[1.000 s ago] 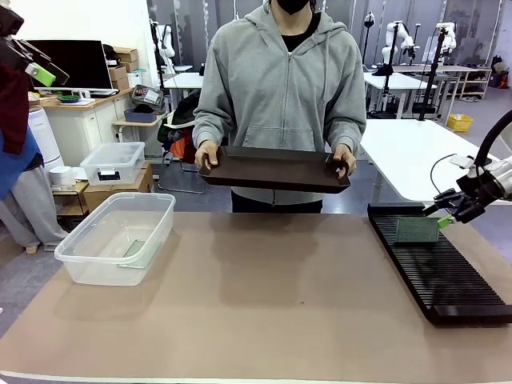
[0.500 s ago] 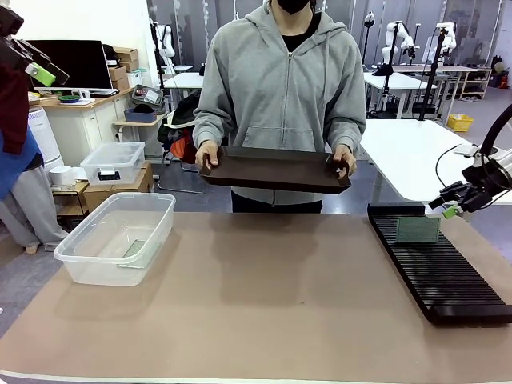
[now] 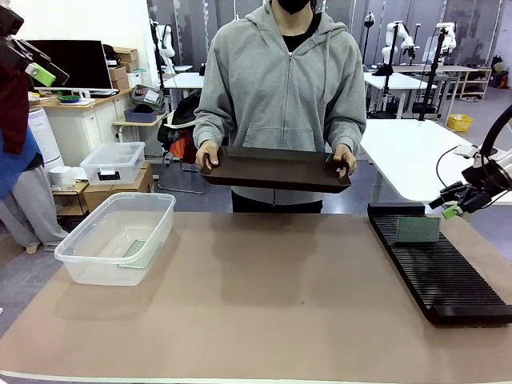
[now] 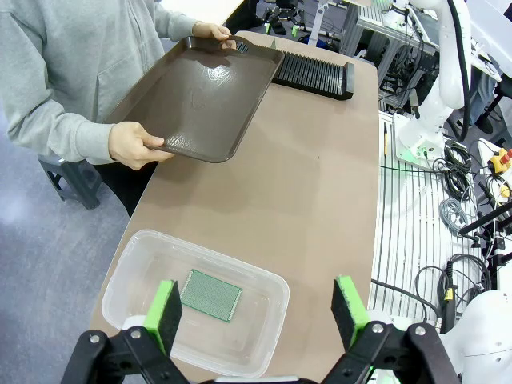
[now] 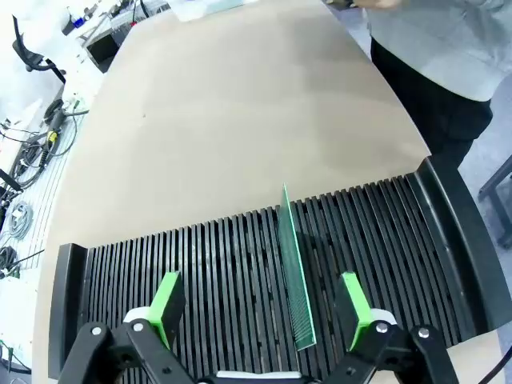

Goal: Sort PCBs into racks and boxes based on the side picked up.
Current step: If the short side of the Blank PCB is picked up, insert it into the PCB Rack ; if the long side is picked up, place it in the Organizing box.

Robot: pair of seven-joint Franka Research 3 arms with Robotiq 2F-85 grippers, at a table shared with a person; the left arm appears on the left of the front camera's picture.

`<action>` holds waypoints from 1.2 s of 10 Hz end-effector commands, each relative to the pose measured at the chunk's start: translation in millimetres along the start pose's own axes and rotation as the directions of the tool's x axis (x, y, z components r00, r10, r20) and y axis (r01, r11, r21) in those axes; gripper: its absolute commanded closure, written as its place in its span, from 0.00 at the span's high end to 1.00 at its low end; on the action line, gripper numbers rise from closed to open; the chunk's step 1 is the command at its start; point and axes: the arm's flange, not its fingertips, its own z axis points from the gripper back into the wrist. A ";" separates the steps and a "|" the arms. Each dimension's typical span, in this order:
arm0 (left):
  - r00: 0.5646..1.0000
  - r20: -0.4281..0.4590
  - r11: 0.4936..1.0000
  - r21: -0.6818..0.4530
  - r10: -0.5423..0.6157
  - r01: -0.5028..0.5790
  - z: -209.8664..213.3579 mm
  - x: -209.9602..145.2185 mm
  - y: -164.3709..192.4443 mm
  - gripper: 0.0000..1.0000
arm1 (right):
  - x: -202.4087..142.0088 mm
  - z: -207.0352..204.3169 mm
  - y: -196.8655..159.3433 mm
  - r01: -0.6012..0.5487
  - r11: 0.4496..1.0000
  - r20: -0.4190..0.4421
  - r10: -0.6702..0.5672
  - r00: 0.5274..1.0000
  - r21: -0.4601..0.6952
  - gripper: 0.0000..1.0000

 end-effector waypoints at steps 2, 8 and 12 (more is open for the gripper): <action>1.000 0.005 1.000 -0.004 0.001 0.000 -0.4 -1.7 -2.6 1.00 | 45.1 9.4 57.1 -0.007 0.998 -0.069 0.003 0.998 -0.059 1.00; 1.000 0.005 1.000 -0.004 0.001 0.000 -0.4 -1.7 -2.6 1.00 | 119.1 51.8 168.3 0.123 0.978 0.092 -0.108 0.990 -0.171 1.00; 1.000 0.005 1.000 -0.004 0.001 0.000 -0.4 -1.7 -2.6 1.00 | 156.9 101.4 223.6 0.161 0.929 0.074 -0.145 0.987 -0.334 1.00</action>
